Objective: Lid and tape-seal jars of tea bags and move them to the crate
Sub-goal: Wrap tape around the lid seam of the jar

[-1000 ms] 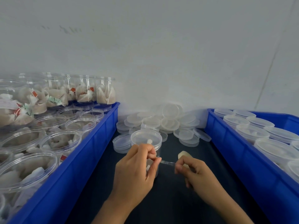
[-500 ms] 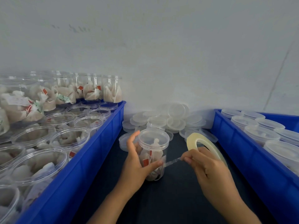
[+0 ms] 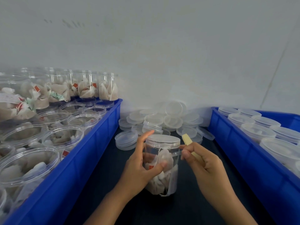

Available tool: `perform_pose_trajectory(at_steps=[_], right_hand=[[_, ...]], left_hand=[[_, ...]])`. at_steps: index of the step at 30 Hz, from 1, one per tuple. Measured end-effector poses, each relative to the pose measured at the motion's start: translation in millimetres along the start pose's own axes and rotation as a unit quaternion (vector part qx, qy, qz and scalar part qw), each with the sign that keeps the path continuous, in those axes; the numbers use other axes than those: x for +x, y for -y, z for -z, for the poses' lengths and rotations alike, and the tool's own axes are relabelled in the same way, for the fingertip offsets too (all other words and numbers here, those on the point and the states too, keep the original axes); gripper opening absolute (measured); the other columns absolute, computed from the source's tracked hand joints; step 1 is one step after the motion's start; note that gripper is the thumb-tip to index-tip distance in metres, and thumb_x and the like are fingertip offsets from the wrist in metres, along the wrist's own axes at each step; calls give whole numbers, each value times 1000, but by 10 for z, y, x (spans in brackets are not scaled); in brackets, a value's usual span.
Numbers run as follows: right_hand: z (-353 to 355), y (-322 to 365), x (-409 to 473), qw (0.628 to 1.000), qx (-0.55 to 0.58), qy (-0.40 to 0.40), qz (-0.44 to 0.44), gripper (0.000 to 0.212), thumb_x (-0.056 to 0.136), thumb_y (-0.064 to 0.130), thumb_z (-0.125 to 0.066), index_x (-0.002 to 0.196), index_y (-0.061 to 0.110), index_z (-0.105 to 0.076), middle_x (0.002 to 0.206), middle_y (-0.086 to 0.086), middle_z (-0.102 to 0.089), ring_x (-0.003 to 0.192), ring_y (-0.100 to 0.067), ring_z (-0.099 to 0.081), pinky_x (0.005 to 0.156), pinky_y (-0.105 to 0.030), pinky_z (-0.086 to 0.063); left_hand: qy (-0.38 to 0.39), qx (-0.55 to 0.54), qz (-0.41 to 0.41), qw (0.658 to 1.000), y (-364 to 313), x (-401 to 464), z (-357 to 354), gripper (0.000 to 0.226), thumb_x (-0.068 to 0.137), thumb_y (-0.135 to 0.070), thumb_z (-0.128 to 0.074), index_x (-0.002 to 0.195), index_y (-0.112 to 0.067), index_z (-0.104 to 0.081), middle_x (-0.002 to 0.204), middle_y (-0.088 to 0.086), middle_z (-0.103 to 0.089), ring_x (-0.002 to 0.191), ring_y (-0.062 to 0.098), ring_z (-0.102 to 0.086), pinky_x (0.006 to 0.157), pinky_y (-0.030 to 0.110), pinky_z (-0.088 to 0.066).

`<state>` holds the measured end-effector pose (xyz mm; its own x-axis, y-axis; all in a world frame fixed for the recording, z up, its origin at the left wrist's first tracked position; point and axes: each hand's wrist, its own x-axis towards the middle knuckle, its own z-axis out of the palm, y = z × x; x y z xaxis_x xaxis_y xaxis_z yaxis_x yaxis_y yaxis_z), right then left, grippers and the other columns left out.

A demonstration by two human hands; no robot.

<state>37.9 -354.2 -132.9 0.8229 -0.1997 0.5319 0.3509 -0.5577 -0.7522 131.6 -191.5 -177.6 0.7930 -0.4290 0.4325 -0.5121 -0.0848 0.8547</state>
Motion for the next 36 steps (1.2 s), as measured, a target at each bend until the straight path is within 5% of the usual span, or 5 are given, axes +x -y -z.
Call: perform_pose_trajectory(at_steps=[6, 11, 16, 23, 36], right_hand=[[-34, 46, -1, 1000, 22, -12, -8, 24, 90, 35, -52, 67, 35, -58, 59, 9, -57, 50, -3, -44, 49, -11, -37], [-41, 52, -7, 999, 19, -35, -25, 30, 93, 26, -54, 63, 29, -57, 54, -4, -50, 47, -6, -39, 45, -13, -34], [-62, 86, -21, 999, 7, -38, -27, 28, 94, 23, -55, 67, 21, -57, 48, 8, -46, 43, -3, -39, 43, -13, -33], [-65, 108, -29, 998, 8, -45, -38, 28, 94, 25, -54, 66, 21, -57, 46, 9, -44, 44, -3, -37, 44, -14, -34], [-46, 119, -16, 998, 10, -52, -41, 26, 94, 23, -54, 68, 20, -59, 50, 5, -48, 44, -4, -39, 44, -15, -34]], left_hand=[[25, -27, 11, 999, -66, -12, -36, 81, 67, -66, -68, 135, -65, -24, 114, -29, -58, 97, 7, -65, 86, 34, -55], [13, -75, -41, 996, -165, -52, -92, 68, 78, -47, -70, 135, -54, -34, 141, -29, -41, 132, -2, -42, 105, 25, -41], [-1, -129, -39, 991, -223, -72, -171, 37, 81, -27, -65, 106, -45, -44, 136, -46, -31, 132, -4, -39, 98, 27, -47], [-29, -122, -47, 991, -306, -78, -163, 25, 77, -57, -59, 86, -34, -57, 141, -40, -36, 139, -12, -26, 100, 14, -31], [-77, -73, -68, 992, -357, -62, -182, 30, 85, -55, -52, 83, -27, -59, 145, -16, -47, 118, -21, -44, 92, 6, -37]])
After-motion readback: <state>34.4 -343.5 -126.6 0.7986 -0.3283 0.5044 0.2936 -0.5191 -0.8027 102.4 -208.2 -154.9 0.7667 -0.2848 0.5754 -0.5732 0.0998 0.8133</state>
